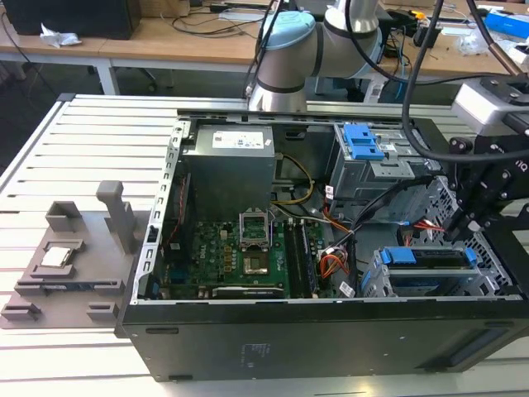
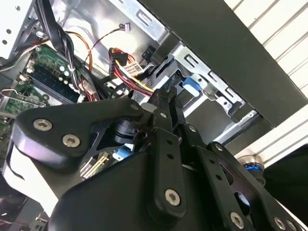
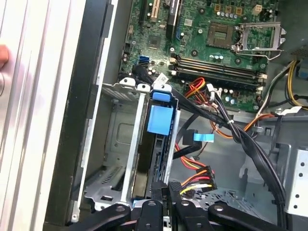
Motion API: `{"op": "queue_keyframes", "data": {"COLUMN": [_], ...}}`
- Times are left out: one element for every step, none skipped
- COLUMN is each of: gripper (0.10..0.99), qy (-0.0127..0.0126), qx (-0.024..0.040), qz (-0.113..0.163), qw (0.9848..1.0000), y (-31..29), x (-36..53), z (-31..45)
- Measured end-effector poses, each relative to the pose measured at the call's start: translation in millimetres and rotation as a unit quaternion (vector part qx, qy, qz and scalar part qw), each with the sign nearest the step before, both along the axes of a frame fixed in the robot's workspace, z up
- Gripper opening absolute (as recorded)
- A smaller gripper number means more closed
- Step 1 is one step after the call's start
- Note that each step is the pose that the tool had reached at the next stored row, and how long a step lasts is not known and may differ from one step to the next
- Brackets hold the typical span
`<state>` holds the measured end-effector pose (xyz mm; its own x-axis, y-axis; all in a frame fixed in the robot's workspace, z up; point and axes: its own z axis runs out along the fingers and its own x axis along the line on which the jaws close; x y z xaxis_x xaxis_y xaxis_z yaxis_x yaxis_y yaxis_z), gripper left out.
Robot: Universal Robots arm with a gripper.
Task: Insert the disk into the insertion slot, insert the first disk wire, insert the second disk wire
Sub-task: 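Insert the first disk wire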
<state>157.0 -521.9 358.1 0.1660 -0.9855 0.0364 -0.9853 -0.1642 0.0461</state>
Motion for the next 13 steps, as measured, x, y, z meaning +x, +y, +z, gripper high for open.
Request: {"op": "queue_keyframes", "data": {"gripper": [0.169, 0.169, 0.169, 0.169, 0.169, 0.169, 0.169, 0.169, 0.169, 0.169, 0.169, 0.169, 0.169], "qy": [0.0, 0.0, 0.0, 0.0, 0.0, 0.0, 0.0, 0.0, 0.0, 0.0, 0.0, 0.0, 0.0], "qx": [-0.0001, -0.0001, -0.0001, -0.0001, 0.0, 0.0, 0.0, 0.0, 0.0, -0.0001, -0.0001, -0.0001, -0.0001], "qz": [0.0, -0.002, -0.015, -0.025, -0.032, -0.043, -0.05, -0.066, -0.077, -0.084, -0.086, -0.086, -0.086], "qw": [1.0, 1.0, 0.9999, 0.9997, 0.9995, 0.9991, 0.9987, 0.9978, 0.997, 0.9964, 0.9963, 0.9963, 0.9963], "y": [-0.1, -0.1, -0.1, -0.1, -0.1, -0.1, -0.1, -0.1, -0.1, -0.1, -0.1, -0.1, -0.1], "x": [-0.6, -0.8, -0.9, -1.0, -1.0, -1.0, -1.0, -1.0, -1.0, -1.0, -0.9, -1.0, -1.0], "z": [-0.1, -0.1, -0.4, -0.6, -0.8, -1.0, -1.2, -1.4, -1.5, -1.5, -1.5, -1.6, -1.6]}}
